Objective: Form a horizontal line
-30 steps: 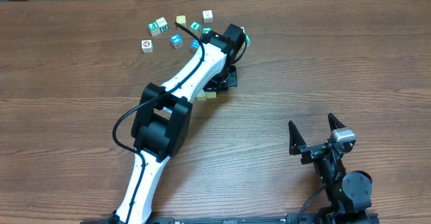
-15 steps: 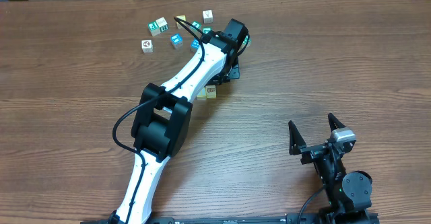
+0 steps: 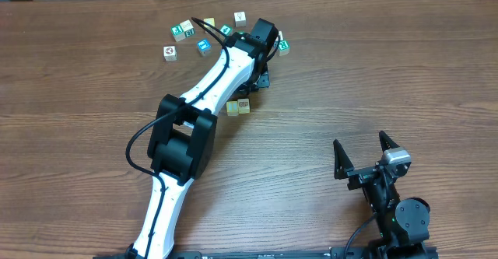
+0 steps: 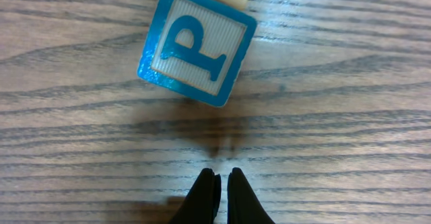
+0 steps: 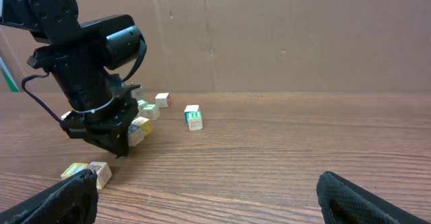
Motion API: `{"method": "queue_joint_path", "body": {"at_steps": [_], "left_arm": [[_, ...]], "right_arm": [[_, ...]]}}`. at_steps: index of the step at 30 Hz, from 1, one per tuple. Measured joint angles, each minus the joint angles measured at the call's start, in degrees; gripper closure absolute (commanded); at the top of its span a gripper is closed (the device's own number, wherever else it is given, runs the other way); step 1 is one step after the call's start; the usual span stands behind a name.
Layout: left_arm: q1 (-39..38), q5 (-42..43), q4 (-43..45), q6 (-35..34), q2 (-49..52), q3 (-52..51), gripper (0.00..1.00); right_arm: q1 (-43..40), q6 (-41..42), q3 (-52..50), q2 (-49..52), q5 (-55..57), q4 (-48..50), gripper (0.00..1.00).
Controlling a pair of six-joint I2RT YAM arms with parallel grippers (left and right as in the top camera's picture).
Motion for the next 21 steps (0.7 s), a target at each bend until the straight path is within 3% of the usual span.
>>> {"method": "queue_joint_path", "body": {"at_steps": [21], "left_arm": [[0.00,1.33,-4.20,-0.02,0.00,0.00,0.96]], "right_arm": [[0.00,0.00,0.00,0.00,0.00,0.02,0.00]]}}
